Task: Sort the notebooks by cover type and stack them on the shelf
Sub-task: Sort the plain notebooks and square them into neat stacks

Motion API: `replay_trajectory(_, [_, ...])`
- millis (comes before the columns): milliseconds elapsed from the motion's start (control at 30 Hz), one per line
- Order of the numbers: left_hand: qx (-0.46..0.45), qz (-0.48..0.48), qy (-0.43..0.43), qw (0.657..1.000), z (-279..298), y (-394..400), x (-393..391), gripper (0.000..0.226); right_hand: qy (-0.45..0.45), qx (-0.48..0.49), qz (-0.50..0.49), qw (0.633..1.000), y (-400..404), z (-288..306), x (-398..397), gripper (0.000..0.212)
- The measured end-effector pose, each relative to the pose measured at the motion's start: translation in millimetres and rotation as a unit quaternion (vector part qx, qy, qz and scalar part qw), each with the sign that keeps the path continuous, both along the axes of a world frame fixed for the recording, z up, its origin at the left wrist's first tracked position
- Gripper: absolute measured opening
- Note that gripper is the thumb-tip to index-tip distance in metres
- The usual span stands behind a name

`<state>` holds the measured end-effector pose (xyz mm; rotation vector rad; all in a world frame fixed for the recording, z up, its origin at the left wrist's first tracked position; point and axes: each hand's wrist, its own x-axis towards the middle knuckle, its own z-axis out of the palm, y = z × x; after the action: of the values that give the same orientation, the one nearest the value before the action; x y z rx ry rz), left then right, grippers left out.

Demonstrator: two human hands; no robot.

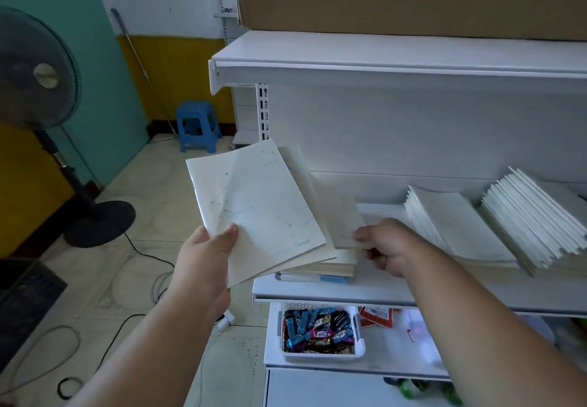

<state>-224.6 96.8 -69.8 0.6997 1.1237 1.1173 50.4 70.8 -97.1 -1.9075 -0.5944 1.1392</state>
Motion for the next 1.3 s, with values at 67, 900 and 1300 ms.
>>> replay_trajectory(67, [-0.004, -0.001, -0.010, 1.000, 1, 0, 2, 0.014, 0.089, 0.030, 0.006, 0.996, -4, 6, -4, 0.009])
replay_trajectory(900, [0.160, -0.264, 0.253, 0.917, -2, -47, 188, 0.024, -0.046, 0.142, -0.038, 0.988, -74, 36, 101, 0.036])
replay_trajectory(1300, [0.142, -0.318, 0.511, 0.786, -33, -8, 379, 0.023, -0.396, -0.119, 0.121, 0.903, -24, 21, 271, 0.017])
